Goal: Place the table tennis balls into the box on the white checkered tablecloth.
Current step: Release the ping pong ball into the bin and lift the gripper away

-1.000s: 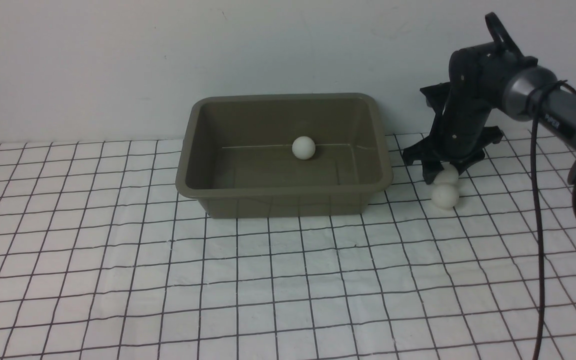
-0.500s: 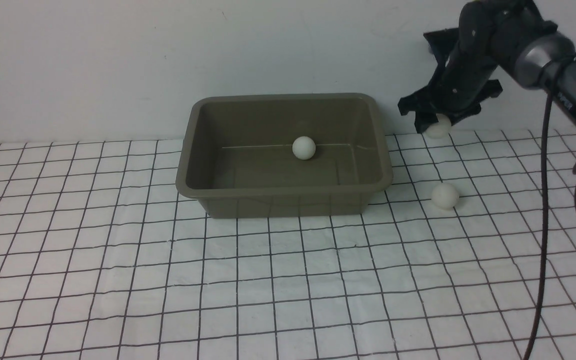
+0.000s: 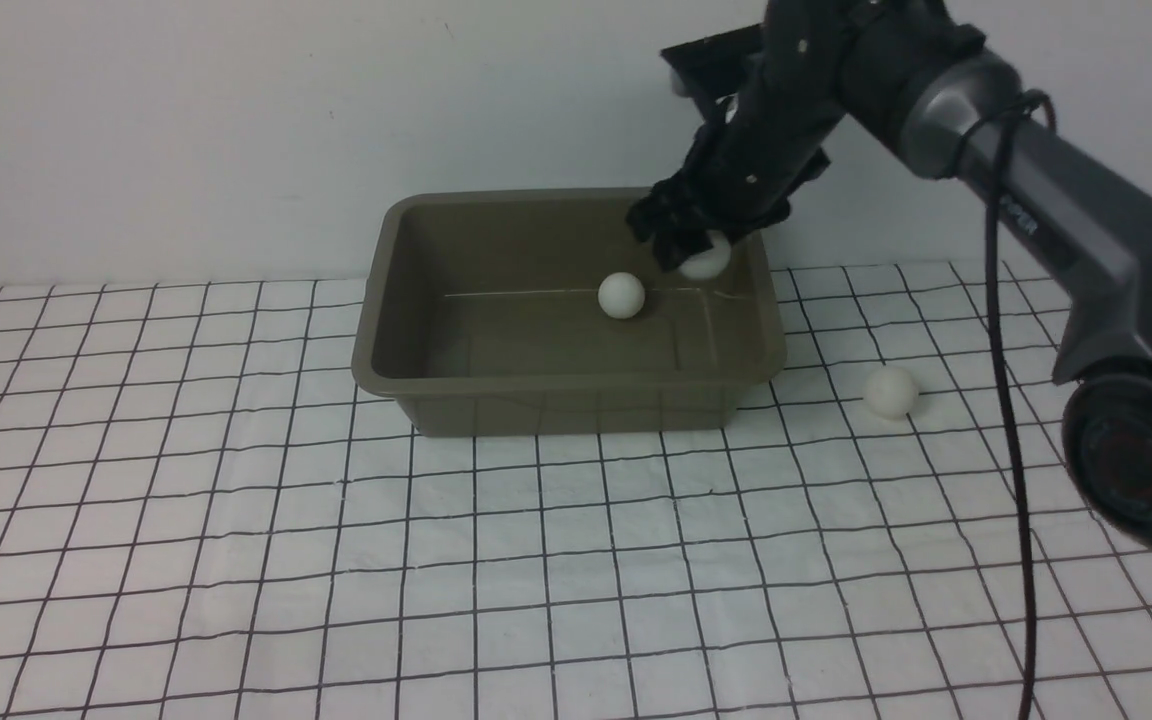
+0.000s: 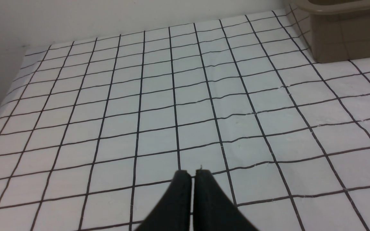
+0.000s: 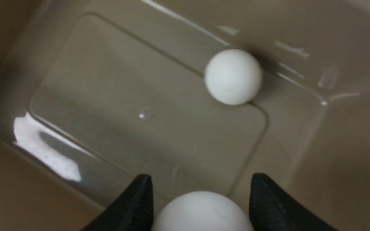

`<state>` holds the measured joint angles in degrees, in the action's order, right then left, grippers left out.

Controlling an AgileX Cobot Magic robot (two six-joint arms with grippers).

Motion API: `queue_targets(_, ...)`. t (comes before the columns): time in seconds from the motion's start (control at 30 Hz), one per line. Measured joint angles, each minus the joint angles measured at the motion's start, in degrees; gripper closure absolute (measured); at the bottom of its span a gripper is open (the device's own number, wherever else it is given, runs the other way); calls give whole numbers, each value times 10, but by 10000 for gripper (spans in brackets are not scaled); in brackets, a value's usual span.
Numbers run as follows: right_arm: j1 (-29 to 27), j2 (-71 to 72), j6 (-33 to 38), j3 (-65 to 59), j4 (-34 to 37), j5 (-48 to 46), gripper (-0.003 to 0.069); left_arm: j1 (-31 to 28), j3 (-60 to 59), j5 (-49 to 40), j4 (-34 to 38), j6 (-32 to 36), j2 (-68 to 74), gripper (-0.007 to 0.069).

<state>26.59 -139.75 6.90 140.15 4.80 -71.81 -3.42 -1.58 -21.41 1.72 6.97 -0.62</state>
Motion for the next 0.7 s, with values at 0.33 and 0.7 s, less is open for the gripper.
queue_targets(0.33, 5, -31, 0, 0, -3, 0, 293, 0, 0, 0, 0, 0, 0, 629)
queue_targets(0.7, 5, -17, -5, 0, -3, 0, 291, 0, 0, 0, 0, 0, 0, 629)
